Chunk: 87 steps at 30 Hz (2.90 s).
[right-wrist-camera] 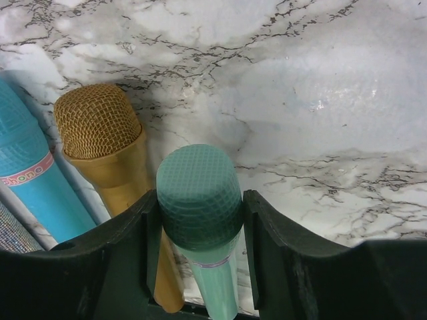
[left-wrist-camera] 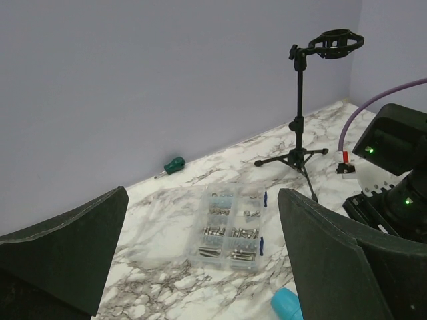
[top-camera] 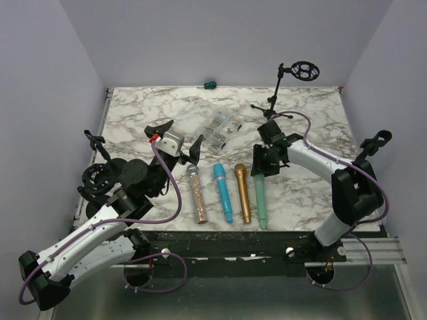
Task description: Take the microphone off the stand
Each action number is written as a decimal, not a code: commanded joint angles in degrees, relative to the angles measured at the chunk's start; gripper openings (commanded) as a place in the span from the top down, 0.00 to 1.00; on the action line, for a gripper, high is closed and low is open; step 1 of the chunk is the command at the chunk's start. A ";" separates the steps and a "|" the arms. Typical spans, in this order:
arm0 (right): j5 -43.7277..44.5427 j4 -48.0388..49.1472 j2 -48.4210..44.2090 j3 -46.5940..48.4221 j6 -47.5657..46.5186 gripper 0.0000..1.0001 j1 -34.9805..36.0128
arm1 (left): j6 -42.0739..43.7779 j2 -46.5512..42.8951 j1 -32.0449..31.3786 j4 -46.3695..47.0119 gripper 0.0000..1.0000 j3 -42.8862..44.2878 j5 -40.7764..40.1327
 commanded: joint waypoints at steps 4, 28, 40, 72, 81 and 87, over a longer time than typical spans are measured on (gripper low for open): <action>-0.18 5.81 2.03 -2.72 2.90 0.99 0.64 | -0.70 0.00 -0.20 -0.58 0.02 1.68 1.04; 3.52 7.60 3.05 -3.72 3.97 0.64 0.63 | -1.00 -0.64 -0.18 -0.84 0.02 1.83 1.28; 4.49 6.09 1.84 -1.83 3.63 0.47 0.64 | -1.06 -0.99 -0.15 -0.84 0.01 1.87 1.28; 19.14 34.03 -19.45 1.05 22.64 0.21 -4.25 | -0.93 -1.76 -0.18 -0.85 0.01 1.88 1.30; 15.50 53.16 -6.13 -0.31 23.55 0.16 -8.14 | -0.26 -2.47 -0.17 -0.42 0.02 1.62 0.68; 0.71 54.18 8.49 6.81 15.56 0.27 -9.04 | 0.17 -3.21 -0.19 -0.14 0.02 1.52 0.27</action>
